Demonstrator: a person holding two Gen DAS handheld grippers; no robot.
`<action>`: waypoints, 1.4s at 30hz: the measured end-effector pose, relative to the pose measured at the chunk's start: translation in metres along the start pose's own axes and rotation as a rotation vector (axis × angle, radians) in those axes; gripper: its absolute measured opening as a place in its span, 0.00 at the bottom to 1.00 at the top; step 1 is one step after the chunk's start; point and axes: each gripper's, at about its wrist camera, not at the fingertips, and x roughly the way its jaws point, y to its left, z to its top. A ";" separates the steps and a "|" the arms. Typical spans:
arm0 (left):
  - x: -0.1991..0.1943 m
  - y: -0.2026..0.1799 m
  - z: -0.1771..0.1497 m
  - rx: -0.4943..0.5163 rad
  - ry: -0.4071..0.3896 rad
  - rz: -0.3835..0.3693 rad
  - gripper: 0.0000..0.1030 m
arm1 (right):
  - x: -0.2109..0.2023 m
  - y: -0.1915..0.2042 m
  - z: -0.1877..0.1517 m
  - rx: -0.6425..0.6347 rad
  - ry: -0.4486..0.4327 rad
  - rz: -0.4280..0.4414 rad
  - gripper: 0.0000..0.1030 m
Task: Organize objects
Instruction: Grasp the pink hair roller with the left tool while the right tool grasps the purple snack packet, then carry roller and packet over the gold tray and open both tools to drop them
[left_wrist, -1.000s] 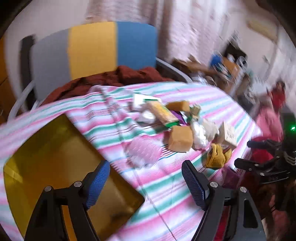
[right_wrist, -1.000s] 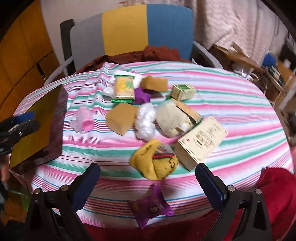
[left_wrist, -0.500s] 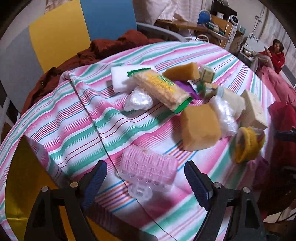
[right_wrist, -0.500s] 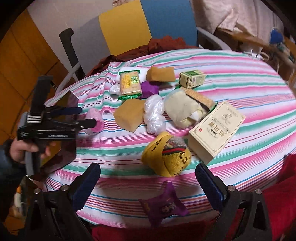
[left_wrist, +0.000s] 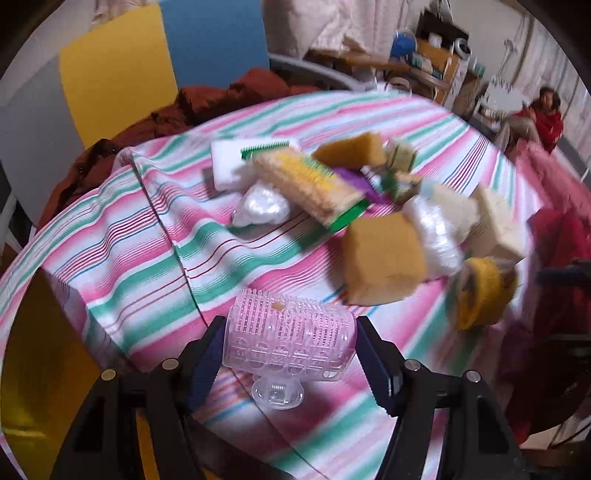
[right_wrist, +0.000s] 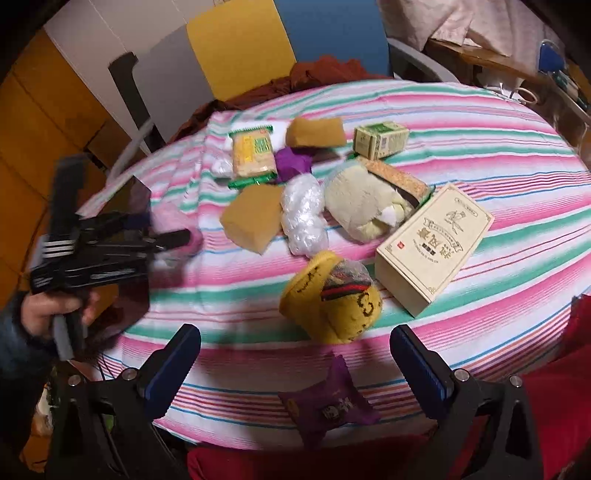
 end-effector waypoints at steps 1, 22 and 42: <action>-0.007 -0.001 -0.008 -0.013 -0.015 -0.013 0.68 | 0.002 0.001 0.000 -0.009 0.021 -0.012 1.00; -0.082 0.001 -0.070 -0.216 -0.152 -0.165 0.66 | 0.066 0.027 -0.025 -0.387 0.459 -0.322 0.59; -0.113 0.021 -0.157 -0.303 -0.226 -0.058 0.63 | 0.035 0.005 -0.001 -0.338 0.271 -0.249 0.52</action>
